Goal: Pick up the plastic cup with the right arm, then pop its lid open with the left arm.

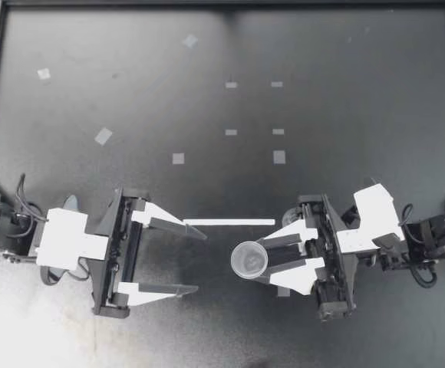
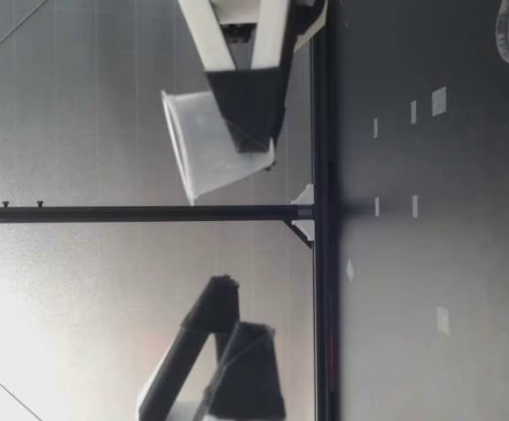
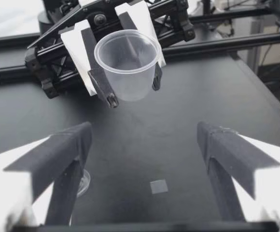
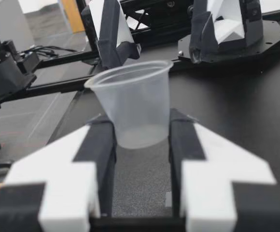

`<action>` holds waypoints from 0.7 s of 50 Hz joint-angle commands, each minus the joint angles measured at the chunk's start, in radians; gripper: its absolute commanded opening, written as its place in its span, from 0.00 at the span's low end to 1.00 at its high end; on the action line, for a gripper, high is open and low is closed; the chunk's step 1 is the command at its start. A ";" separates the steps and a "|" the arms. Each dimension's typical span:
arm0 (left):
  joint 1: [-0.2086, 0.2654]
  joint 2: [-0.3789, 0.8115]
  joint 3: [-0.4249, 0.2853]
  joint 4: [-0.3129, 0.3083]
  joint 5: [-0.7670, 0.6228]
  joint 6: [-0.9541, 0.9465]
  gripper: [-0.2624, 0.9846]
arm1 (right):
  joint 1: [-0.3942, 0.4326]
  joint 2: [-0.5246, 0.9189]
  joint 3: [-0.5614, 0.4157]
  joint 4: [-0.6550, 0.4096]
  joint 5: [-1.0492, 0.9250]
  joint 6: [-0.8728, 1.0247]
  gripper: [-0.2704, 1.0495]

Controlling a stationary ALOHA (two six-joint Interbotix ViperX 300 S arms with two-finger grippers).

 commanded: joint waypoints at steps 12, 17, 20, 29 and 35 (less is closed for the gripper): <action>-0.002 -0.017 -0.011 0.002 -0.003 -0.002 0.81 | 0.005 -0.009 -0.011 0.000 -0.003 -0.002 0.42; -0.002 -0.018 -0.009 0.002 -0.005 -0.002 0.81 | 0.005 -0.009 -0.012 0.000 -0.003 -0.002 0.42; -0.002 -0.017 -0.009 0.003 -0.003 -0.002 0.81 | 0.006 -0.008 -0.012 0.000 -0.003 -0.002 0.42; -0.002 -0.017 -0.008 0.003 -0.005 0.000 0.81 | 0.006 -0.008 -0.012 -0.002 -0.002 -0.002 0.42; -0.003 -0.017 -0.008 0.003 -0.003 0.000 0.81 | 0.006 -0.009 -0.012 -0.003 -0.002 -0.002 0.42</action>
